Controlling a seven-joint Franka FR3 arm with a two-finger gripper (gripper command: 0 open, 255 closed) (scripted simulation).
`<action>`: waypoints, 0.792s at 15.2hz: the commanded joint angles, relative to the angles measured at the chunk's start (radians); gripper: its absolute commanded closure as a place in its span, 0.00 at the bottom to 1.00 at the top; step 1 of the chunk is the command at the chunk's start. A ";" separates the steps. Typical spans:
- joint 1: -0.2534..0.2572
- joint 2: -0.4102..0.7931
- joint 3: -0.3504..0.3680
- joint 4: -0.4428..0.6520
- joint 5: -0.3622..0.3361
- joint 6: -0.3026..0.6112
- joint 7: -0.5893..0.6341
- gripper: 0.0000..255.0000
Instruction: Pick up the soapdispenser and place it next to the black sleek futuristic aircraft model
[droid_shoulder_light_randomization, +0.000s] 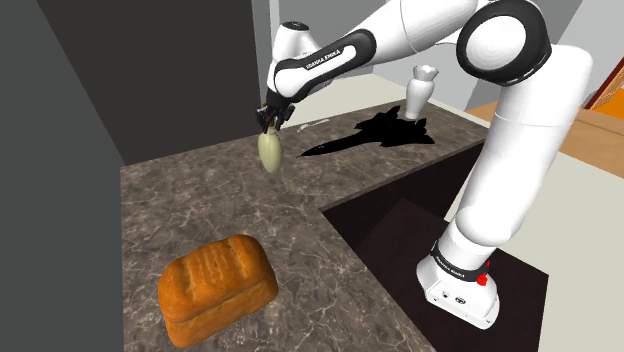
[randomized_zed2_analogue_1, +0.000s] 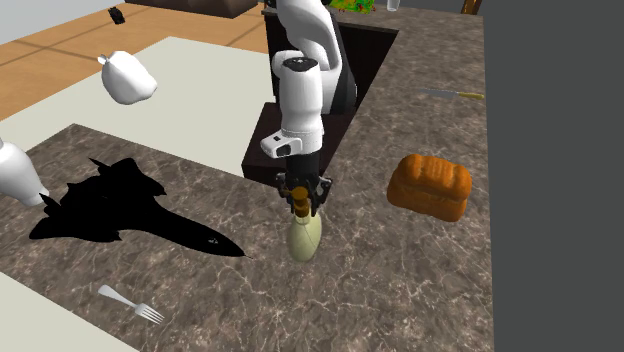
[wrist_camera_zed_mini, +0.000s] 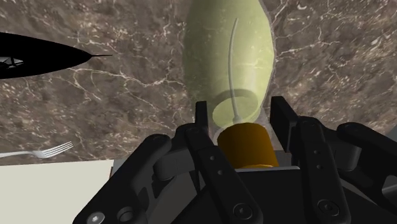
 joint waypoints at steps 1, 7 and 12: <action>-0.001 -0.014 0.001 0.013 0.004 -0.026 -0.002 1.00; -0.002 -0.040 0.002 0.063 0.012 -0.101 -0.008 1.00; -0.003 -0.056 0.003 0.110 0.017 -0.165 -0.011 1.00</action>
